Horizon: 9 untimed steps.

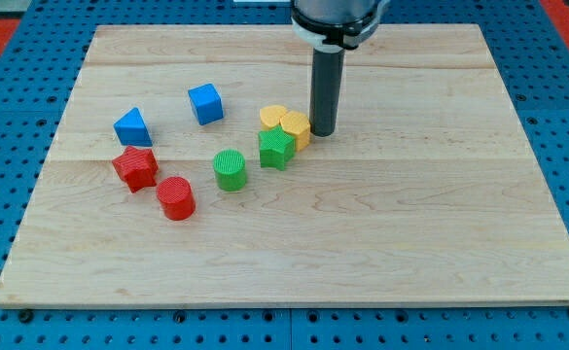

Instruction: Move the yellow blocks into the green star

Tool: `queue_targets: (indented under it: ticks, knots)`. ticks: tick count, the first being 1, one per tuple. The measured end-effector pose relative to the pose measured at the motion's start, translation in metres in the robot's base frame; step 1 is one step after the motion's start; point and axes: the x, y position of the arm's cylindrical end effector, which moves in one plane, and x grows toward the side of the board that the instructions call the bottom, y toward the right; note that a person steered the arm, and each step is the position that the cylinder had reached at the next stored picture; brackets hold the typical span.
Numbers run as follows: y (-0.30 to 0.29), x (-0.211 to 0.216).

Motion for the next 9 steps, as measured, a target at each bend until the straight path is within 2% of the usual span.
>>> queue_targets:
  ticks: [3,6,9]
  knots:
    - [-0.019,-0.007]
    - [-0.061,-0.048]
    - [-0.071,-0.062]
